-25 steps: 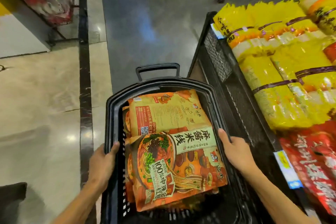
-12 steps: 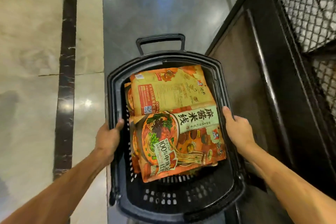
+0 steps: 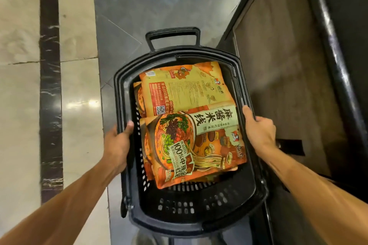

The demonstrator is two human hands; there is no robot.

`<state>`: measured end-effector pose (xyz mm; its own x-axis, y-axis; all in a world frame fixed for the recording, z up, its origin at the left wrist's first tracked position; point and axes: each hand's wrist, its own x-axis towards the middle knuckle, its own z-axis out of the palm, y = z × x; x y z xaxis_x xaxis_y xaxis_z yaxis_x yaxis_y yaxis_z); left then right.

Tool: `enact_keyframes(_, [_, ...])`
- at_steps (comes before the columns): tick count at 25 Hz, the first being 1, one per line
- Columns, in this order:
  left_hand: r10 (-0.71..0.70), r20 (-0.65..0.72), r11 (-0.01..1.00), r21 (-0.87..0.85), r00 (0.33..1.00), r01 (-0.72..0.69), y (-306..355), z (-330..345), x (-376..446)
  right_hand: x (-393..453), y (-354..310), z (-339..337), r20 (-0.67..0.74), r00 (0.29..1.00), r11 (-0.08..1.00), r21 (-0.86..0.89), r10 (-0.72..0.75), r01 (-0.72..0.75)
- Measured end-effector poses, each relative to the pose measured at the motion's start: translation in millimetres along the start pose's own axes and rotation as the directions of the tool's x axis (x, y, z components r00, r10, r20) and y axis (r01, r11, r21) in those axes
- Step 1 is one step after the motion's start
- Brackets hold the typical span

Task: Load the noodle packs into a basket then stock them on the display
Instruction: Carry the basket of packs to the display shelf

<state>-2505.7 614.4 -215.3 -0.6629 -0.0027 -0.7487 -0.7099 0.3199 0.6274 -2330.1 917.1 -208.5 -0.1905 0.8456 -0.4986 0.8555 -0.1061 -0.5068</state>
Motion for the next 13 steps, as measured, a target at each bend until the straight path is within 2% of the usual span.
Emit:
enact_keyframes(3, [0.018, -0.007, 1.000, 0.016, 1.000, -0.018, -5, 6, -4, 3, 6, -3, 0.011, 1.000, 1.000, 0.010, 0.010, -0.011])
enact_keyframes(8, [-0.001, -0.040, 0.991, 0.134, 0.999, 0.007, -24, 0, -9, -6, 20, -8, 0.095, 0.995, 0.996, -0.092, 0.015, -0.006])
enact_keyframes(13, [-0.037, 0.069, 0.964, 0.266, 0.997, 0.017, -15, -3, -14, -14, 30, -11, 0.098, 0.995, 0.991, -0.131, 0.019, -0.006])
